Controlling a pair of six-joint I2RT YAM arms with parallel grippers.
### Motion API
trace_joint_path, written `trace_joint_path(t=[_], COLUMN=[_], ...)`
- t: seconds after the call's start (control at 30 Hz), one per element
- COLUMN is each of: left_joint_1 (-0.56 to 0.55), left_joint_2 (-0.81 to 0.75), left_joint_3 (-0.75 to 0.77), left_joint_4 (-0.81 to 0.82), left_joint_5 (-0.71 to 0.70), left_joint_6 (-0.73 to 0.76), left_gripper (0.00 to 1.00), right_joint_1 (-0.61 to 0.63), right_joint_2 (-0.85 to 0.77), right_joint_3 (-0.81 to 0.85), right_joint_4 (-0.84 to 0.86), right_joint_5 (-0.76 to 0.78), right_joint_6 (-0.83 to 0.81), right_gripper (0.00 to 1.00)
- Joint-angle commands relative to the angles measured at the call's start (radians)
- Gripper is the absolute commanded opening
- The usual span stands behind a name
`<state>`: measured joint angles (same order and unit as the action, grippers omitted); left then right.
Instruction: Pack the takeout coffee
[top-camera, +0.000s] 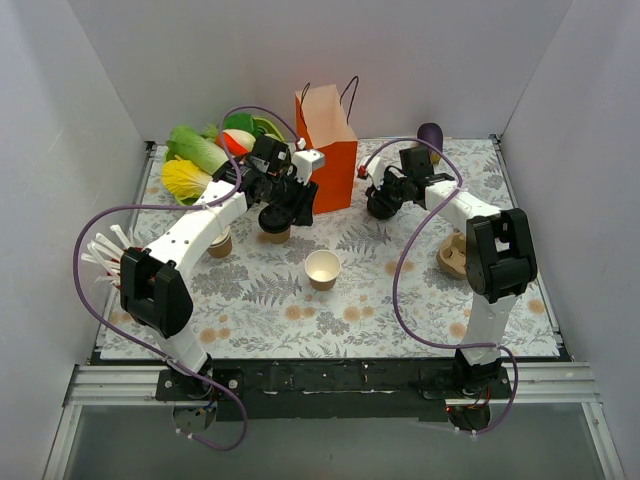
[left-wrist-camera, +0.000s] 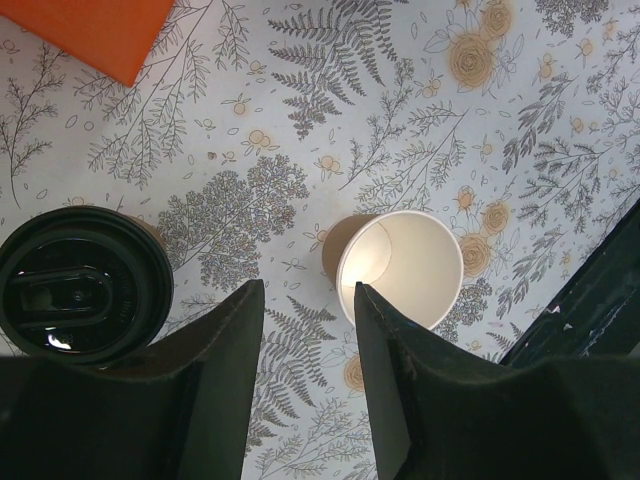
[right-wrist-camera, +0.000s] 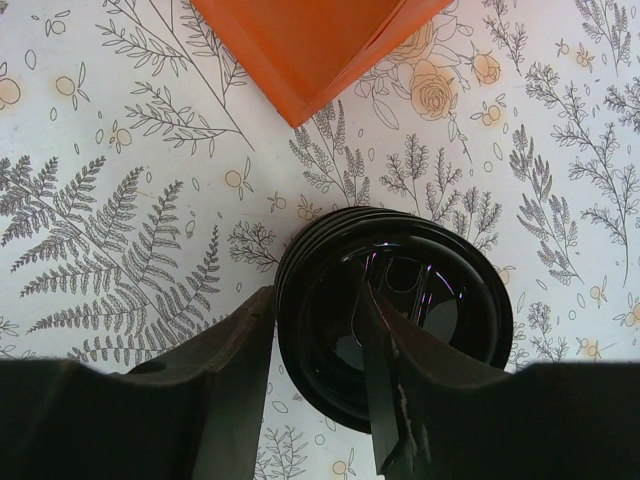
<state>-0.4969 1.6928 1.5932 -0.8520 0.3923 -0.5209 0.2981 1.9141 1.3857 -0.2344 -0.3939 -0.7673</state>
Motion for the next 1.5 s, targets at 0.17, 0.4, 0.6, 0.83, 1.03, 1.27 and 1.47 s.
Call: trace_joint_path(t=[0.17, 0.4, 0.6, 0.83, 1.03, 1.27, 1.47], left_joint_1=[0.009, 0.009, 0.011, 0.012, 0.015, 0.021, 0.021], left_joint_2=[-0.056, -0.058, -0.056, -0.051, -0.048, -0.051, -0.064], left_joint_3=[-0.015, -0.019, -0.019, -0.018, -0.018, -0.025, -0.039], left_joint_4=[0.019, 0.022, 0.021, 0.019, 0.024, 0.027, 0.027], left_joint_5=[-0.003, -0.007, -0.010, -0.001, 0.008, 0.016, 0.016], left_joint_6=[-0.004, -0.005, -0.004, -0.001, -0.002, -0.004, -0.004], left_gripper=[0.41, 0.41, 0.42, 0.41, 0.42, 0.42, 0.42], right_joint_1=[-0.001, 0.009, 0.019, 0.019, 0.019, 0.018, -0.036], right_joint_2=[-0.039, -0.020, 0.000, -0.015, -0.047, -0.076, -0.035], right_joint_3=[0.001, -0.002, 0.009, 0.012, 0.032, 0.078, 0.176], right_joint_4=[-0.006, 0.010, 0.032, 0.014, -0.034, -0.060, -0.051], right_joint_5=[-0.013, 0.036, 0.098, 0.072, 0.030, 0.012, 0.041], right_joint_6=[-0.018, -0.017, -0.003, -0.004, 0.006, 0.034, 0.095], right_gripper=[0.50, 0.47, 0.42, 0.22, 0.10, 0.01, 0.08])
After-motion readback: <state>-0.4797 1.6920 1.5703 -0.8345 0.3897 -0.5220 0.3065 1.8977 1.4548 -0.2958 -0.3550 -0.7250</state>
